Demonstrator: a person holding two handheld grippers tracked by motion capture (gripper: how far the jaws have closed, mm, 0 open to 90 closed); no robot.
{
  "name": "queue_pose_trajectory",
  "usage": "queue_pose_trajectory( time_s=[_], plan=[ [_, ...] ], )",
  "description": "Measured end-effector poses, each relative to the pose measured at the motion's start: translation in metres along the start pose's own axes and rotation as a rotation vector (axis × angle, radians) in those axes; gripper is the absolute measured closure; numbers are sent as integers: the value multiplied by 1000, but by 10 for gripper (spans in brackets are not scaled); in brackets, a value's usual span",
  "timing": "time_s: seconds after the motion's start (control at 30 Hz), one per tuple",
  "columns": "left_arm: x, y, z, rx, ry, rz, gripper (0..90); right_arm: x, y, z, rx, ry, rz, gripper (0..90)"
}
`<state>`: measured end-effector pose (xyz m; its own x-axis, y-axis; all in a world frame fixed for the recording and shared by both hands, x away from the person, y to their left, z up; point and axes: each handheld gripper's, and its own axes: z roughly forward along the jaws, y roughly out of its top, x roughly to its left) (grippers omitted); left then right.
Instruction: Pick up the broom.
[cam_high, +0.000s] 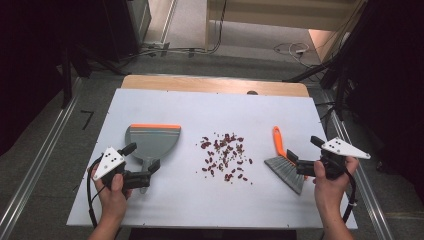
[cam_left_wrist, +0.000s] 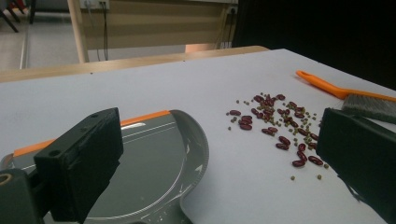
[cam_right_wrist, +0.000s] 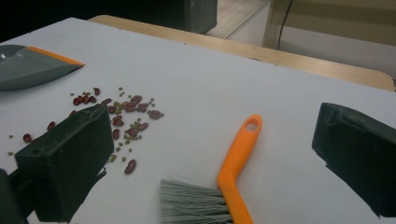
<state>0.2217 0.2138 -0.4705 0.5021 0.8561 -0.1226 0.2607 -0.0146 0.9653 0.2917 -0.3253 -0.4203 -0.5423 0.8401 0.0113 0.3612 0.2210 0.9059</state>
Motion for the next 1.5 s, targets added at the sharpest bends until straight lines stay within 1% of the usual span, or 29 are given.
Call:
queue_pose_trajectory(
  time_s=[0.1,0.17,0.2,0.23,0.27,0.3,0.37,0.43,0.47,0.57,0.6,0.67,0.73,0.8,0.83,0.87,0.9,0.97,1.0,1.03,1.07,1.1,1.17,1.2,1.23,1.27,1.33,1.43,1.5],
  plan=[
    [-1,0,1,1,3,6,12,-2,5,1,-4,-1,8,0],
    [-2,1,1,2,-4,2,7,-5,11,3,3,-11,16,0],
    [-2,1,1,3,-8,3,7,-5,11,3,3,-11,16,0],
    [-2,1,1,4,-9,4,7,-6,16,7,16,-18,18,0],
    [-2,1,1,4,-10,5,7,-6,16,7,16,-18,18,0],
    [-2,1,0,3,-11,7,7,-7,21,10,24,-4,14,0],
    [-2,1,0,4,-15,6,7,-7,27,15,41,-4,11,0],
    [-2,2,0,7,-15,5,7,-6,30,17,44,0,6,0],
    [-2,2,0,7,-18,-1,7,-5,35,21,55,-7,8,0],
    [-1,2,1,5,-29,-6,0,-4,40,25,57,2,7,0],
    [-2,1,1,5,-32,-10,0,-4,45,30,75,-3,10,0],
    [-2,1,2,12,-33,-5,0,-5,49,36,83,3,15,0],
    [-3,1,2,9,-40,-5,0,-6,51,38,85,-5,21,0],
    [-5,1,3,10,-40,1,0,-8,54,44,117,-20,35,0],
    [-5,1,3,9,-43,1,0,-9,54,47,132,-16,42,0],
    [-5,1,3,10,-45,2,0,-13,55,52,150,13,55,32],
    [-5,1,3,12,-49,5,0,-14,54,55,157,20,63,41],
    [-4,0,3,19,-53,8,0,-16,53,61,203,47,67,41],
    [-4,0,3,19,-53,8,0,-16,51,64,231,47,66,41],
    [-3,-1,3,21,-59,4,0,-16,50,67,259,31,70,48],
    [-3,-1,3,21,-59,4,0,-16,50,67,259,31,70,48],
    [-2,-2,3,21,-60,3,0,-15,47,72,301,-2,75,121],
    [-2,-2,3,21,-62,3,0,-15,44,77,349,-61,88,225],
    [-3,-2,3,20,-62,3,0,-16,42,79,367,-75,109,267],
    [-3,-2,2,22,-62,5,0,-17,40,80,381,-62,133,290],
    [-3,-2,2,22,-63,5,0,-18,38,82,398,-64,137,315],
    [-3,-2,2,23,-62,4,0,-19,34,85,446,-85,139,377],
    [-2,-2,2,25,-60,0,0,-23,29,89,512,-49,177,443],
    [-2,-2,3,26,-62,-1,0,-23,24,91,547,-60,168,508]
  ],
)
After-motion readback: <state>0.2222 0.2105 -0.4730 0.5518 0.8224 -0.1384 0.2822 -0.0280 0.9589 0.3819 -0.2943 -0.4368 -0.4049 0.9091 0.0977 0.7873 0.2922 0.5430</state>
